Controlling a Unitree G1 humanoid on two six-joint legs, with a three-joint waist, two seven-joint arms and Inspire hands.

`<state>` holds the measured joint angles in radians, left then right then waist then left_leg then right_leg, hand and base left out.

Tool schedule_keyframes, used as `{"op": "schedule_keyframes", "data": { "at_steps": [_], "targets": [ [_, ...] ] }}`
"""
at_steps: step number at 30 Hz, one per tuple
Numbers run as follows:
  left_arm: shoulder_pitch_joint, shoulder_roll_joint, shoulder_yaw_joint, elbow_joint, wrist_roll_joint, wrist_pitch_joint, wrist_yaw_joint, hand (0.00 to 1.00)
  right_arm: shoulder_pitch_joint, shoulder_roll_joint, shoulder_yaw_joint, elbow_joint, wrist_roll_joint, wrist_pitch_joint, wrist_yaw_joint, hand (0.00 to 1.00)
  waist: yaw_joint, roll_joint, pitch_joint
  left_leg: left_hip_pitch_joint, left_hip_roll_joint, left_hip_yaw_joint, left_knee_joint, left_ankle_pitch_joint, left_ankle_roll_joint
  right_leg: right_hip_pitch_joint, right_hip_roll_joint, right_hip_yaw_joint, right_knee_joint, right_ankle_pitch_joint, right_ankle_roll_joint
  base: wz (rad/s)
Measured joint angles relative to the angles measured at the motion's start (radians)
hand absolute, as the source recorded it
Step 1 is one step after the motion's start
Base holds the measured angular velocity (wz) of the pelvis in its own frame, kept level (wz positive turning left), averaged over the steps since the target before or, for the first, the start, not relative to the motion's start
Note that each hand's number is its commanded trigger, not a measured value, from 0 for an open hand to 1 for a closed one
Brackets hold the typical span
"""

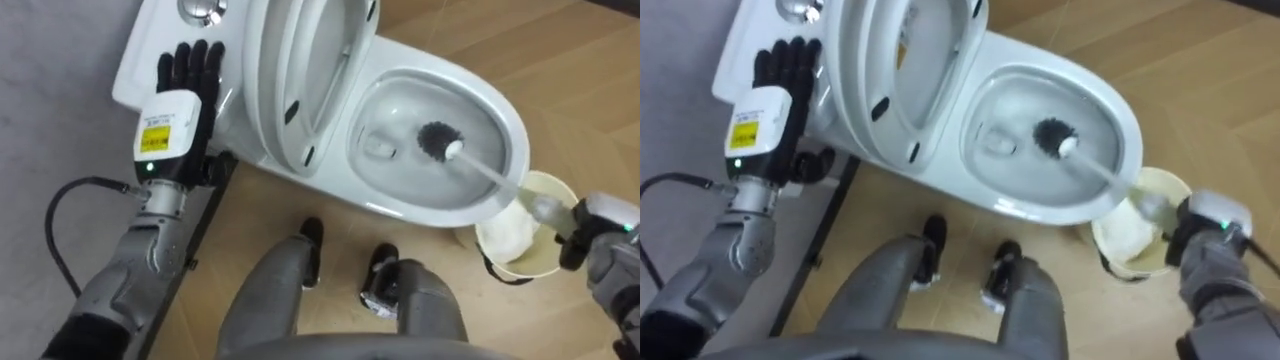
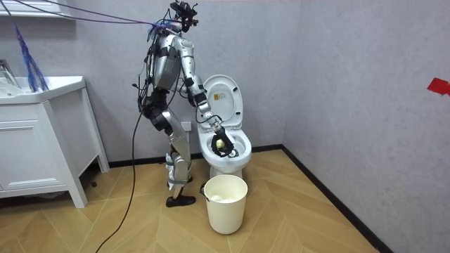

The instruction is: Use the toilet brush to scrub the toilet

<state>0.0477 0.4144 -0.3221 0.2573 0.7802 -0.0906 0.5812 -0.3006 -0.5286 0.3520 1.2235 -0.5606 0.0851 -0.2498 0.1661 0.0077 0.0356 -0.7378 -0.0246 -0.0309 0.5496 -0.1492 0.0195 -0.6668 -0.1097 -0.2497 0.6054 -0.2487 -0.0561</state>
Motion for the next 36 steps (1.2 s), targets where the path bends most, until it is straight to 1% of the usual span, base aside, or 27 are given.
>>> {"op": "schedule_keyframes", "data": {
  "at_steps": [2,3,4,5,7,9,10,11,12,13,14,15,18,20,22,23,24,25,26,27,29,30,31,32,33,35,36],
  "targets": [
    [-0.028,0.024,-0.019,0.008,0.0,0.0,0.035,0.0,-0.044,-0.013,0.023,-0.012,-0.003,0.003,0.0,1.0,0.008,0.001,0.0018,-0.053,-0.004,0.0,0.019,0.002,-0.003,-0.06,-0.01,0.001,0.043,-0.01,-0.007,0.04],
    [-0.039,0.029,-0.024,0.014,0.0,0.0,0.047,0.0,-0.055,-0.016,0.033,-0.017,-0.005,0.004,0.0,1.0,0.015,-0.001,0.0027,-0.063,-0.004,0.002,0.022,0.003,-0.004,-0.075,-0.011,0.003,0.051,-0.011,-0.009,0.0],
    [-0.061,0.034,-0.035,0.027,0.0,0.0,0.069,0.0,-0.084,-0.023,0.061,-0.018,-0.005,0.004,0.0,1.0,0.027,-0.004,0.0052,-0.085,-0.005,0.002,0.025,0.005,-0.008,-0.102,-0.013,0.007,0.063,-0.012,-0.013,0.0],
    [-0.078,0.037,-0.039,0.031,0.0,0.0,0.083,0.0,-0.11,-0.031,0.087,-0.024,-0.005,0.003,0.0,1.0,0.033,-0.003,0.0055,-0.108,-0.005,0.0,0.035,0.008,-0.011,-0.128,-0.018,0.007,0.079,-0.014,-0.018,0.0],
    [-0.109,0.042,-0.04,0.037,0.0,0.0,0.108,0.0,-0.157,-0.036,0.115,-0.032,-0.004,0.004,0.002,1.0,0.039,-0.004,0.0064,-0.145,-0.004,0.001,0.045,0.012,-0.017,-0.166,-0.019,0.003,0.094,-0.015,-0.026,0.08],
    [-0.134,0.053,-0.04,0.041,-0.001,0.0,0.133,0.0,-0.199,-0.041,0.138,-0.056,-0.007,0.004,0.002,1.0,0.041,-0.005,0.0096,-0.175,-0.003,-0.003,0.049,0.02,-0.022,-0.197,-0.02,-0.003,0.106,-0.015,-0.035,0.08],
    [-0.145,0.064,-0.045,0.045,-0.002,-0.001,0.147,0.0,-0.224,-0.047,0.156,-0.068,-0.011,0.004,0.001,1.0,0.048,-0.008,0.0127,-0.189,-0.001,-0.002,0.052,0.022,-0.025,-0.214,-0.02,-0.003,0.113,-0.016,-0.039,0.04],
    [-0.161,0.076,-0.057,0.05,-0.002,-0.001,0.16,0.0,-0.244,-0.064,0.187,-0.07,-0.014,0.005,0.0,1.0,0.056,-0.01,0.0176,-0.202,0.0,-0.002,0.053,0.025,-0.027,-0.229,-0.02,-0.003,0.12,-0.016,-0.042,0.0],
    [-0.173,0.081,-0.061,0.05,-0.002,-0.001,0.167,0.0,-0.251,-0.074,0.199,-0.071,-0.014,0.005,0.0,1.0,0.059,-0.012,0.0221,-0.208,0.0,-0.002,0.055,0.026,-0.028,-0.235,-0.021,-0.004,0.124,-0.017,-0.044,0.04],
    [-0.183,0.09,-0.062,0.047,-0.002,-0.002,0.186,0.0,-0.261,-0.094,0.217,-0.08,-0.016,0.005,0.0,1.0,0.063,-0.015,0.0238,-0.227,0.0,-0.003,0.059,0.028,-0.03,-0.253,-0.021,-0.005,0.127,-0.016,-0.046,0.0],
    [-0.191,0.094,-0.062,0.047,-0.002,-0.002,0.208,0.0,-0.265,-0.109,0.217,-0.093,-0.028,0.004,-0.001,1.0,0.063,-0.017,0.0264,-0.242,0.0,-0.004,0.062,0.029,-0.031,-0.268,-0.021,-0.005,0.131,-0.015,-0.047,0.0],
    [-0.193,0.096,-0.062,0.048,-0.002,-0.002,0.218,0.0,-0.268,-0.113,0.217,-0.096,-0.035,0.005,-0.002,1.0,0.063,-0.016,0.0263,-0.249,0.0,-0.005,0.067,0.032,-0.03,-0.275,-0.021,-0.006,0.135,-0.016,-0.048,0.0],
    [-0.197,0.109,-0.059,0.048,0.001,-0.002,0.234,0.0,-0.27,-0.116,0.215,-0.135,-0.124,0.016,-0.006,1.0,0.062,-0.017,0.0264,-0.266,0.002,-0.003,0.081,0.032,-0.03,-0.288,-0.021,-0.008,0.143,-0.017,-0.049,0.0],
    [-0.207,0.112,-0.059,0.056,0.001,-0.002,0.232,0.0,-0.27,-0.116,0.215,-0.157,-0.199,0.016,-0.009,1.0,0.063,-0.017,0.0264,-0.268,0.002,-0.003,0.085,0.032,-0.03,-0.289,-0.021,-0.008,0.145,-0.017,-0.049,0.0],
    [-0.218,0.112,-0.059,0.068,0.002,-0.004,0.232,0.0,-0.269,-0.116,0.217,-0.172,-0.23,0.02,-0.009,1.0,0.067,-0.017,0.0265,-0.269,0.004,-0.003,0.089,0.031,-0.03,-0.289,-0.02,-0.009,0.144,-0.016,-0.049,-0.02],
    [-0.226,0.113,-0.059,0.079,0.01,-0.005,0.232,0.0,-0.267,-0.116,0.219,-0.182,-0.255,0.028,-0.008,1.0,0.071,-0.014,0.0278,-0.269,0.011,-0.003,0.092,0.03,-0.029,-0.287,-0.017,-0.009,0.143,-0.015,-0.05,-0.06],
    [-0.229,0.113,-0.06,0.083,0.013,-0.005,0.232,0.0,-0.267,-0.116,0.222,-0.186,-0.271,0.033,-0.008,1.0,0.073,-0.012,0.0291,-0.269,0.012,-0.003,0.094,0.029,-0.029,-0.285,-0.014,-0.01,0.141,-0.014,-0.051,-0.06],
    [-0.23,0.117,-0.06,0.089,0.018,-0.005,0.231,0.0,-0.265,-0.116,0.242,-0.204,-0.29,0.046,-0.001,1.0,0.076,-0.011,0.0296,-0.269,0.012,-0.004,0.095,0.028,-0.03,-0.283,-0.012,-0.013,0.14,-0.013,-0.052,0.0],
    [-0.229,0.122,-0.06,0.091,0.017,-0.005,0.228,0.0,-0.261,-0.116,0.258,-0.228,-0.317,0.049,0.012,1.0,0.076,-0.004,0.0322,-0.267,0.014,-0.009,0.096,0.028,-0.031,-0.278,-0.01,-0.019,0.137,-0.013,-0.054,0.0],
    [-0.23,0.122,-0.06,0.093,0.016,-0.005,0.224,0.0,-0.255,-0.116,0.259,-0.243,-0.338,0.052,0.019,1.0,0.076,0.001,0.0329,-0.267,0.014,-0.014,0.099,0.027,-0.033,-0.273,-0.009,-0.025,0.135,-0.013,-0.054,0.08],
    [-0.244,0.123,-0.06,0.095,0.016,-0.005,0.215,0.0,-0.217,-0.118,0.259,-0.309,-0.384,0.09,0.03,1.0,0.076,0.01,0.0319,-0.267,0.014,-0.025,0.105,0.024,-0.037,-0.267,-0.007,-0.031,0.135,-0.014,-0.057,0.06],
    [-0.245,0.123,-0.06,0.101,0.016,-0.005,0.215,0.0,-0.211,-0.122,0.259,-0.322,-0.385,0.095,0.035,1.0,0.076,0.013,0.0322,-0.266,0.014,-0.026,0.106,0.023,-0.038,-0.266,-0.006,-0.032,0.134,-0.015,-0.058,0.04],
    [-0.246,0.122,-0.065,0.114,0.016,-0.006,0.217,0.0,-0.19,-0.133,0.258,-0.358,-0.39,0.11,0.046,1.0,0.075,0.029,0.0306,-0.265,0.017,-0.03,0.107,0.022,-0.038,-0.255,-0.002,-0.039,0.126,-0.014,-0.058,0.0],
    [-0.237,0.122,-0.066,0.118,0.016,-0.006,0.216,0.0,-0.164,-0.14,0.258,-0.401,-0.397,0.125,0.055,1.0,0.077,0.036,0.029,-0.26,0.022,-0.031,0.107,0.019,-0.038,-0.248,0.005,-0.039,0.115,-0.012,-0.058,-0.05],
    [-0.235,0.122,-0.065,0.119,0.014,-0.006,0.216,0.0,-0.151,-0.14,0.256,-0.418,-0.399,0.131,0.06,1.0,0.076,0.039,0.0288,-0.257,0.024,-0.031,0.107,0.017,-0.039,-0.243,0.007,-0.039,0.111,-0.011,-0.058,-0.13],
    [-0.213,0.123,-0.064,0.118,-0.014,-0.006,0.217,0.0,-0.098,-0.138,0.251,-0.473,-0.397,0.153,0.073,1.0,0.074,0.047,0.0267,-0.246,0.033,-0.03,0.107,0.009,-0.042,-0.228,0.018,-0.039,0.098,-0.008,-0.06,-0.08],
    [-0.206,0.123,-0.064,0.114,-0.026,-0.006,0.218,0.0,-0.085,-0.138,0.247,-0.49,-0.396,0.158,0.079,1.0,0.073,0.05,0.0244,-0.246,0.035,-0.031,0.108,0.007,-0.043,-0.226,0.022,-0.039,0.095,-0.008,-0.06,-0.06]
  ]
}}
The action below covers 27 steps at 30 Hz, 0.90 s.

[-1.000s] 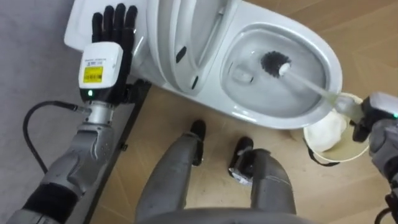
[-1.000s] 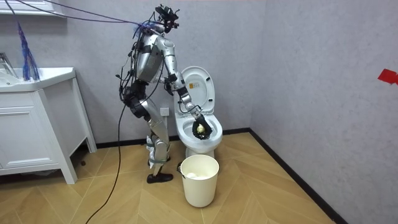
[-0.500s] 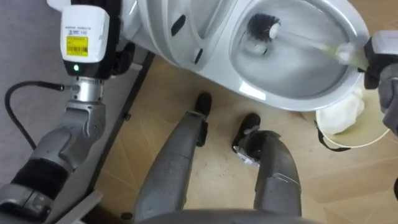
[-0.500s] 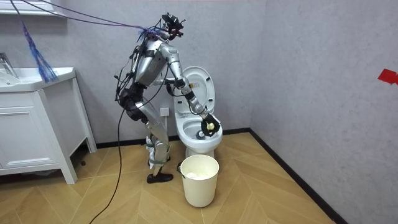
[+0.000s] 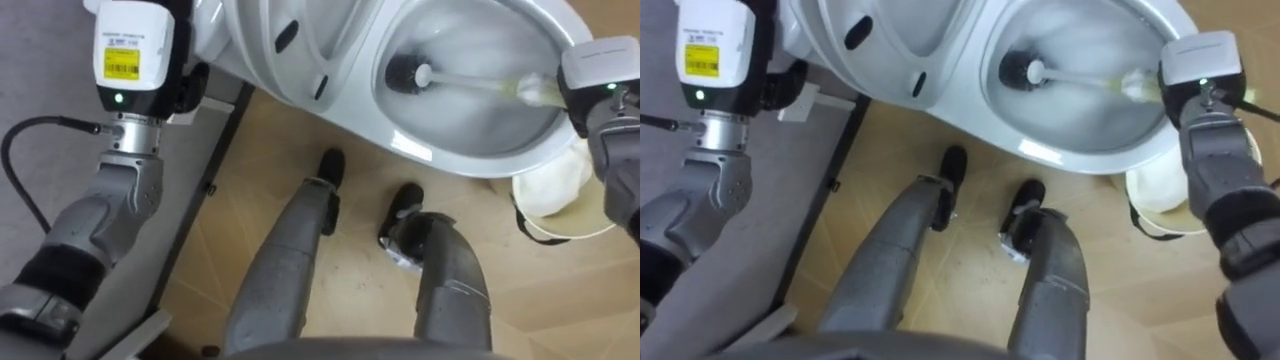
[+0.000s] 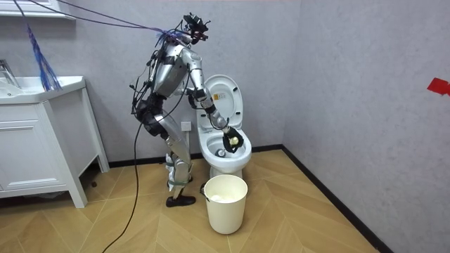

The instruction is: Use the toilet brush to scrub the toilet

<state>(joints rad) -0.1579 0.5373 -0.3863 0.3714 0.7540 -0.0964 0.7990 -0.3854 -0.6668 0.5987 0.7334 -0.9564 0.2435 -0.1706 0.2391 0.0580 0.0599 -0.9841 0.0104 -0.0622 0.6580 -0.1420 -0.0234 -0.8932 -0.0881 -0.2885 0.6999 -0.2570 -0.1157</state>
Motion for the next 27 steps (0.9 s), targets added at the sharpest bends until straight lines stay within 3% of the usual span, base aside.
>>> {"op": "schedule_keyframes", "data": {
  "at_steps": [4,8,12,15,17,20,22,25,27],
  "targets": [
    [0.056,0.001,0.015,-0.027,-0.046,0.004,-0.001,0.0,0.085,0.0,-0.032,-0.081,-0.001,0.023,0.015,1.0,-0.011,0.023,-0.015,-0.002,0.011,0.004,0.0,-0.01,-0.002,0.002,0.012,0.002,-0.015,0.001,-0.001,-0.08],
    [0.071,0.004,0.024,-0.026,-0.056,0.003,0.006,0.0,0.087,-0.002,-0.028,-0.064,0.046,0.024,0.017,1.0,-0.007,0.03,-0.0203,0.001,0.016,0.007,0.003,-0.013,-0.005,0.011,0.017,0.0,-0.023,0.002,-0.004,-0.03],
    [0.048,0.005,0.019,-0.016,-0.077,0.002,0.004,0.0,0.013,-0.007,0.006,0.082,0.197,-0.035,-0.02,1.0,-0.008,0.028,-0.0185,0.002,0.013,0.007,0.003,-0.011,-0.004,0.013,0.01,-0.01,-0.019,-0.001,-0.004,0.08],
    [0.025,0.015,0.01,-0.012,-0.076,0.011,0.012,0.0,-0.038,-0.004,0.008,0.192,0.351,-0.094,-0.026,1.0,-0.016,0.001,-0.002,0.0,-0.004,0.022,0.002,-0.006,0.005,-0.01,-0.014,0.007,0.018,-0.017,0.002,0.05],
    [0.028,0.05,0.011,-0.043,-0.074,0.025,0.027,0.0,-0.085,-0.004,0.001,0.238,0.44,-0.126,-0.025,1.0,-0.023,-0.035,0.0079,-0.02,-0.009,0.046,0.013,-0.004,0.008,-0.051,-0.023,0.032,0.052,-0.021,0.004,-0.11],
    [0.026,0.049,0.017,-0.06,-0.059,0.048,0.036,0.0,-0.152,-0.004,-0.074,0.318,0.458,-0.143,-0.07,1.0,-0.045,-0.042,0.0094,-0.04,-0.02,0.047,0.031,0.0,0.016,-0.075,-0.039,0.036,0.082,-0.023,0.009,0.05],
    [0.023,0.05,0.024,-0.062,-0.051,0.057,0.033,0.0,-0.196,-0.016,-0.078,0.362,0.444,-0.142,-0.078,1.0,-0.055,-0.054,0.0081,-0.04,-0.024,0.059,0.033,0.005,0.023,-0.082,-0.051,0.042,0.098,-0.025,0.011,0.04],
    [0.025,0.05,0.027,-0.083,-0.052,0.088,0.022,0.0,-0.201,-0.015,-0.076,0.352,0.434,-0.143,-0.079,1.0,-0.067,-0.073,0.007,-0.039,-0.023,0.062,0.037,0.008,0.027,-0.08,-0.052,0.043,0.101,-0.024,0.012,0.0],
    [0.023,0.05,0.028,-0.082,-0.052,0.093,0.016,0.0,-0.199,-0.011,-0.076,0.348,0.418,-0.142,-0.079,1.0,-0.072,-0.073,0.0065,-0.035,-0.024,0.061,0.039,0.009,0.029,-0.075,-0.052,0.042,0.099,-0.019,0.014,-0.03]
  ]
}}
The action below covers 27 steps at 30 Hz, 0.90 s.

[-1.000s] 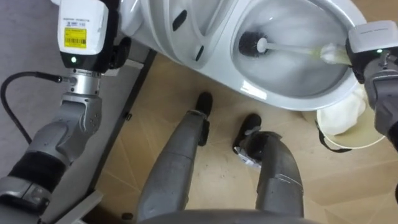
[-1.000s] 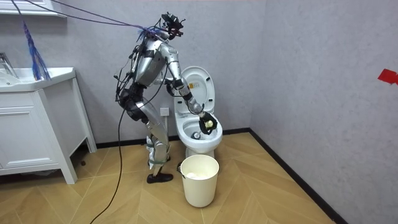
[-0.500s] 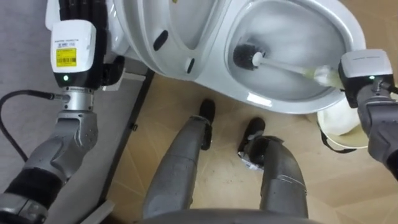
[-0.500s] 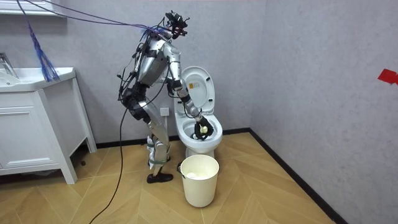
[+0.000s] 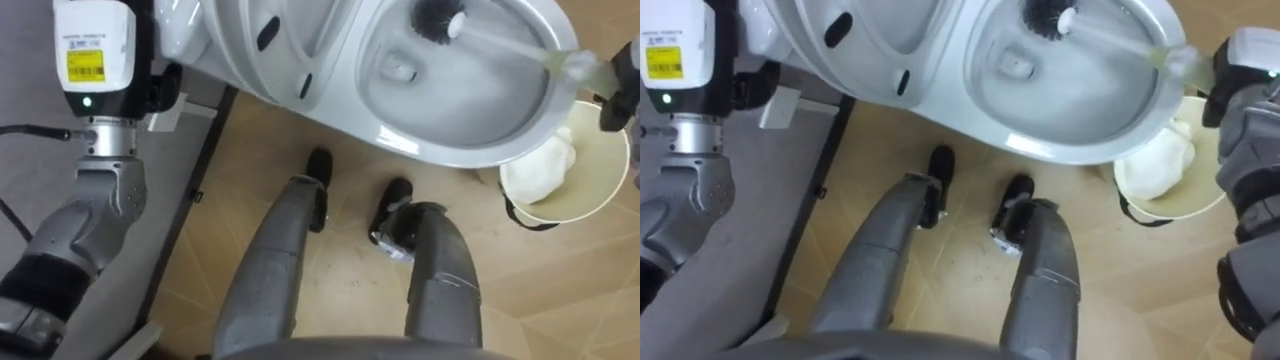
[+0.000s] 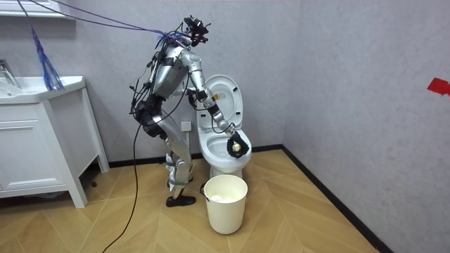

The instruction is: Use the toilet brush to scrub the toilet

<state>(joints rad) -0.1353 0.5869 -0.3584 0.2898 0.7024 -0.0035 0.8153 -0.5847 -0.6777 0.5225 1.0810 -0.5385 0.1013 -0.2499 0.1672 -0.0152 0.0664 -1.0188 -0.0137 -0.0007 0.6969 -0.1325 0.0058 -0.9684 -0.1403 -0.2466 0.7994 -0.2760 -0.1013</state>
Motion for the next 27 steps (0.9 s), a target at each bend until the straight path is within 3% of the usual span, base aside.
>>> {"op": "schedule_keyframes", "data": {
  "at_steps": [6,8,9,10,13,15,17,20,27],
  "targets": [
    [-0.014,-0.001,-0.003,0.031,0.007,0.004,-0.043,0.0,0.028,0.028,0.011,-0.094,-0.091,0.022,-0.002,1.0,0.012,0.021,0.0004,0.029,0.004,-0.004,0.002,-0.003,0.004,0.037,0.005,-0.007,-0.009,0.007,0.004,-0.01],
    [-0.025,-0.009,-0.037,0.054,0.003,0.019,-0.049,0.0,0.04,0.046,0.056,-0.1,-0.12,0.053,0.002,1.0,0.03,0.063,-0.0023,0.037,0.01,-0.015,0.008,-0.01,0.004,0.063,0.014,-0.022,-0.026,0.011,0.006,0.0],
    [-0.026,-0.017,-0.042,0.056,0.003,0.023,-0.054,0.0,0.05,0.049,0.066,-0.102,-0.133,0.065,0.004,1.0,0.037,0.075,-0.0037,0.038,0.012,-0.018,0.008,-0.012,0.005,0.068,0.015,-0.026,-0.032,0.012,0.007,0.0],
    [-0.023,-0.034,-0.046,0.06,0.002,0.028,-0.057,0.0,0.073,0.058,0.077,-0.11,-0.165,0.085,0.01,1.0,0.047,0.095,-0.0041,0.039,0.013,-0.021,0.005,-0.012,0.006,0.074,0.017,-0.031,-0.04,0.014,0.009,0.0],
    [-0.022,-0.054,-0.048,0.068,-0.003,0.028,-0.06,0.0,0.113,0.099,0.094,-0.114,-0.208,0.137,0.038,1.0,0.07,0.113,-0.0051,0.04,0.013,-0.019,-0.004,-0.012,0.006,0.072,0.02,-0.029,-0.047,0.015,0.007,-0.03],
    [-0.019,-0.054,-0.047,0.07,-0.003,0.028,-0.061,0.0,0.123,0.104,0.093,-0.119,-0.208,0.144,0.047,1.0,0.077,0.12,-0.0085,0.043,0.022,-0.018,-0.003,-0.016,0.001,0.077,0.03,-0.027,-0.058,0.019,0.002,-0.13],
    [-0.003,-0.053,-0.042,0.07,-0.005,0.027,-0.064,0.0,0.138,0.104,0.093,-0.186,-0.229,0.175,0.071,1.0,0.079,0.131,-0.0156,0.046,0.033,-0.017,-0.005,-0.021,-0.004,0.084,0.042,-0.028,-0.074,0.025,-0.003,-0.11],
    [0.007,-0.053,-0.037,0.074,-0.026,0.025,-0.062,0.0,0.168,0.098,0.093,-0.29,-0.264,0.224,0.118,1.0,0.078,0.141,-0.0158,0.054,0.046,-0.021,-0.009,-0.026,-0.012,0.097,0.06,-0.03,-0.095,0.029,-0.009,-0.09],
    [0.043,-0.052,-0.015,0.082,-0.087,0.0,-0.028,0.0,0.254,0.082,0.07,-0.511,-0.341,0.284,0.208,1.0,0.062,0.142,-0.0164,0.055,0.063,-0.028,-0.026,-0.032,-0.029,0.103,0.084,-0.03,-0.125,0.034,-0.019,-0.04]
  ]
}}
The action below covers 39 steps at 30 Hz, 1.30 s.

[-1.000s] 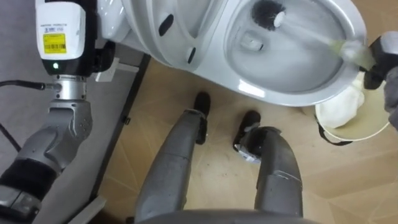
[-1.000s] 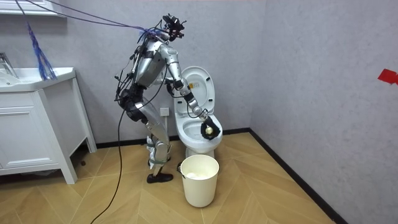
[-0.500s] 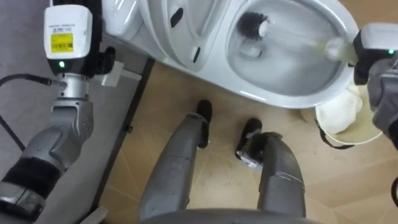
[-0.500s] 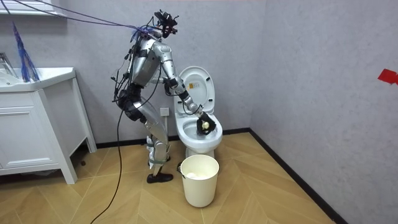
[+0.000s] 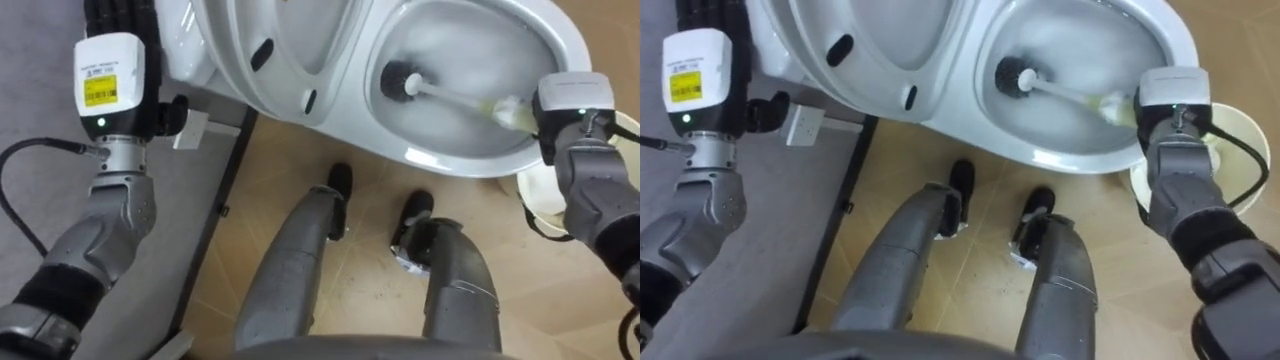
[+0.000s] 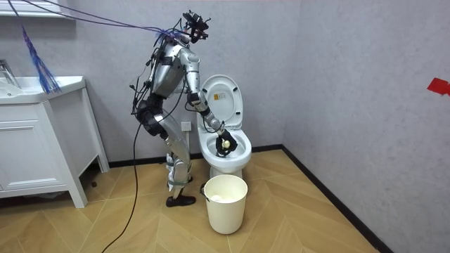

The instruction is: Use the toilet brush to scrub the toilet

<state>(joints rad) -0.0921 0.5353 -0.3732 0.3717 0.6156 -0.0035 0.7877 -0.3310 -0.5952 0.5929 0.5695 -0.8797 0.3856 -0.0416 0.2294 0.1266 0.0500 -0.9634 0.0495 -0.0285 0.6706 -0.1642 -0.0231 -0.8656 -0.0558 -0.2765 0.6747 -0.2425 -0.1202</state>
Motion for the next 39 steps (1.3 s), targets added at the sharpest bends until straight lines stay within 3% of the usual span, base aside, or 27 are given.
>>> {"op": "schedule_keyframes", "data": {
  "at_steps": [6,9,10,13,18,19,21,24,30,33,35,37,39],
  "targets": [
    [0.008,0.003,0.002,0.0,-0.037,-0.011,0.031,0.0,-0.013,-0.025,0.006,0.027,-0.012,-0.008,0.006,1.0,0.003,0.001,-0.001,-0.005,0.007,0.002,0.004,-0.004,-0.003,0.0,0.006,-0.003,-0.014,0.003,-0.003,-0.01],
    [-0.032,0.026,-0.031,0.003,-0.077,-0.013,0.026,0.0,-0.088,-0.057,0.053,0.206,0.212,-0.094,-0.051,1.0,0.003,-0.003,0.0009,-0.001,-0.006,0.004,0.006,-0.003,0.0,-0.007,-0.011,-0.001,0.013,-0.007,0.001,0.11],
    [-0.041,0.038,-0.032,0.003,-0.094,-0.013,0.027,0.0,-0.109,-0.06,0.051,0.254,0.34,-0.124,-0.074,1.0,-0.005,-0.016,0.0018,-0.004,-0.015,0.014,0.006,0.001,0.005,-0.018,-0.026,0.003,0.036,-0.017,0.002,0.21],
    [-0.057,0.062,-0.03,0.003,-0.1,-0.002,0.027,0.0,-0.161,-0.02,-0.016,0.406,0.619,-0.202,-0.122,1.0,-0.042,-0.044,0.0079,-0.009,-0.035,0.016,0.013,0.006,0.012,-0.032,-0.052,0.004,0.072,-0.038,0.008,0.19],
    [-0.057,0.067,-0.012,-0.017,-0.045,0.011,0.071,0.0,-0.18,-0.008,-0.085,0.507,0.766,-0.245,-0.146,1.0,-0.058,-0.072,0.0095,-0.056,-0.046,0.035,0.026,0.017,0.03,-0.09,-0.07,0.019,0.101,-0.035,0.018,0.03],
    [-0.059,0.064,-0.013,-0.02,-0.036,0.019,0.078,0.0,-0.183,-0.008,-0.087,0.513,0.77,-0.253,-0.15,1.0,-0.062,-0.082,0.0133,-0.059,-0.049,0.048,0.027,0.021,0.035,-0.106,-0.083,0.03,0.12,-0.036,0.022,0.0],
    [-0.069,0.057,-0.013,-0.02,-0.031,0.027,0.082,0.0,-0.187,-0.008,-0.088,0.514,0.76,-0.256,-0.158,1.0,-0.064,-0.086,0.0146,-0.068,-0.056,0.054,0.036,0.022,0.038,-0.117,-0.088,0.036,0.13,-0.037,0.024,-0.02],
    [-0.078,0.024,-0.013,-0.018,-0.018,0.046,0.078,0.0,-0.189,-0.007,-0.098,0.517,0.745,-0.256,-0.158,1.0,-0.077,-0.088,0.0146,-0.067,-0.065,0.057,0.041,0.027,0.048,-0.122,-0.101,0.047,0.15,-0.042,0.037,0.09],
    [-0.076,0.004,0.012,-0.001,0.046,0.071,0.036,0.0,-0.187,0.062,-0.11,0.507,0.562,-0.245,-0.165,1.0,-0.075,-0.085,0.0131,-0.048,-0.065,0.058,0.038,0.023,0.054,-0.099,-0.098,0.041,0.138,-0.028,0.044,-0.08],
    [-0.084,-0.009,-0.003,-0.002,0.048,0.077,0.011,0.0,-0.156,0.099,-0.082,0.475,0.433,-0.211,-0.162,1.0,-0.055,-0.059,0.009,-0.036,-0.056,0.049,0.04,0.02,0.055,-0.07,-0.088,0.022,0.115,-0.02,0.043,-0.01],
    [-0.072,-0.019,-0.018,-0.002,0.048,0.08,-0.009,0.0,-0.135,0.092,-0.051,0.424,0.305,-0.159,-0.15,1.0,-0.02,-0.028,0.01,-0.022,-0.038,0.049,0.04,0.011,0.051,-0.045,-0.064,0.024,0.078,-0.004,0.052,-0.29],
    [-0.056,-0.018,-0.022,-0.01,0.049,0.08,-0.021,0.0,-0.096,0.075,-0.044,0.358,0.229,-0.125,-0.142,1.0,-0.017,-0.005,0.0004,-0.02,-0.038,0.049,0.038,0.007,0.052,-0.041,-0.064,0.023,0.071,-0.003,0.054,-0.11],
    [-0.039,-0.019,-0.022,-0.012,0.044,0.079,-0.023,0.0,-0.062,0.069,-0.044,0.29,0.17,-0.089,-0.14,1.0,-0.02,0.009,-0.0027,-0.019,-0.036,0.049,0.035,0.007,0.053,-0.038,-0.061,0.018,0.064,-0.002,0.054,-0.02]
  ]
}}
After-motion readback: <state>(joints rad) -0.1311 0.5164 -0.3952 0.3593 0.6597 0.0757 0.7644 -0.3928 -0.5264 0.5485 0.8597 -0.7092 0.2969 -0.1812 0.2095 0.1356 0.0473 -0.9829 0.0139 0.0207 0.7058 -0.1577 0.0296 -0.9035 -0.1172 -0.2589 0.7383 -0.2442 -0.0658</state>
